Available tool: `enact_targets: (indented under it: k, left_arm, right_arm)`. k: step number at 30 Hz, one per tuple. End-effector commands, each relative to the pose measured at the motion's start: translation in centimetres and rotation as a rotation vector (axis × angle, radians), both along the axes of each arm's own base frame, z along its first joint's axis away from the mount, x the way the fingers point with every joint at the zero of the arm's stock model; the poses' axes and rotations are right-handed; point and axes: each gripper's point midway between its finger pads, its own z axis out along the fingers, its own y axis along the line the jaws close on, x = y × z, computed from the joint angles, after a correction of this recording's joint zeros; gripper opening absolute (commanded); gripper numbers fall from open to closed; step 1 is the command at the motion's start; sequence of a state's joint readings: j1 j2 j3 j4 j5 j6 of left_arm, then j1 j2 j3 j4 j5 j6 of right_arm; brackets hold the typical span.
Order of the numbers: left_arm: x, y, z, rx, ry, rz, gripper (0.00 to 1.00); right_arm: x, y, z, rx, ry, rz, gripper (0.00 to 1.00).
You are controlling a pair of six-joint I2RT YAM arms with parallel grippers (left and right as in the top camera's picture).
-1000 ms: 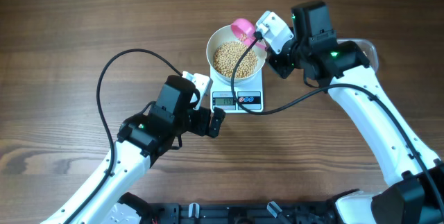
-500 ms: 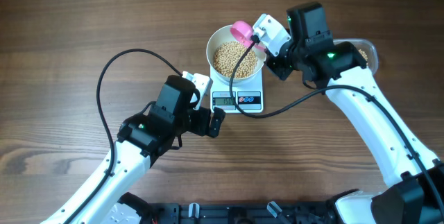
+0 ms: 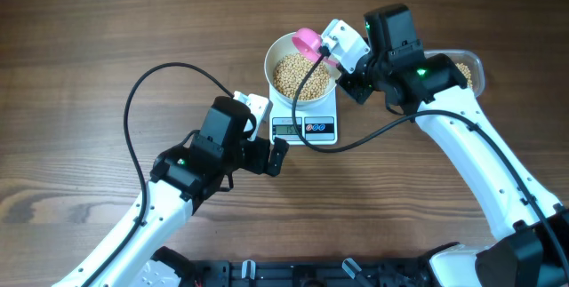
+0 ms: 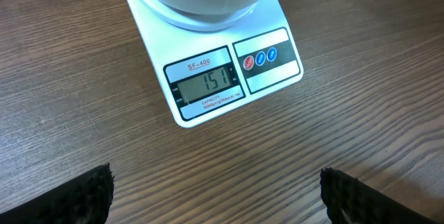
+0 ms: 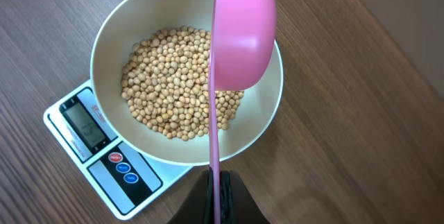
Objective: Scoop item into bowl and weigh 150g on scale
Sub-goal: 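Tip the pink scoop slowly to pour soybeans into the bowl, then move the scoop back right to the soybean tub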
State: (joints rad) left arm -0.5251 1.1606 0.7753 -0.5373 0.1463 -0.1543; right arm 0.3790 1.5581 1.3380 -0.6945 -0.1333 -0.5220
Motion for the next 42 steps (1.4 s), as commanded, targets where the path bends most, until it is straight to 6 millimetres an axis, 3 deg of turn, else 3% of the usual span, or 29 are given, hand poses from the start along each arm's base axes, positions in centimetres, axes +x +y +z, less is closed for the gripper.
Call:
enact_targets:
  k: [1,6,12,18,22,29,34,42]
  left_arm:
    - [0.4,-0.3,0.7,0.001,-0.023,-0.012,1.00]
    - [0.4,-0.3,0.7,0.001,-0.023,-0.012,1.00]
    - [0.4,-0.3,0.7,0.001,-0.023,-0.012,1.00]
    - [0.4,-0.3,0.7,0.001,-0.023,-0.012,1.00]
    - [0.4,-0.3,0.7,0.001,-0.023,-0.012,1.00]
    - [0.4,-0.3,0.7,0.001,-0.023,-0.012,1.00]
    - [0.4,-0.3,0.7,0.001,-0.023,-0.012,1.00]
    - [0.4,-0.3,0.7,0.001,-0.023,-0.012,1.00]
  right_arm:
    - [0.1,0.2,1.9,0.100,0.009,-0.112,0.04]
    - [0.4,0.5,2.3,0.221,0.066,-0.259,0.04]
    - [1.3,1.0,3.4,0.318,0.061,-0.318,0.04]
    - [2.4,-1.4,5.0,0.415,0.051,-0.451,0.04]
    - [3.2,-4.6,6.3,0.443,0.013,-0.523,0.04]
    - [3.1,-13.6,7.7,0.450,-0.036,-0.732,0.04]
    - [1.3,-20.0,6.2,0.408,0.018,-0.901,0.04]
    - [-2.7,-24.0,3.0,0.137,0.117,-0.944,0.04]
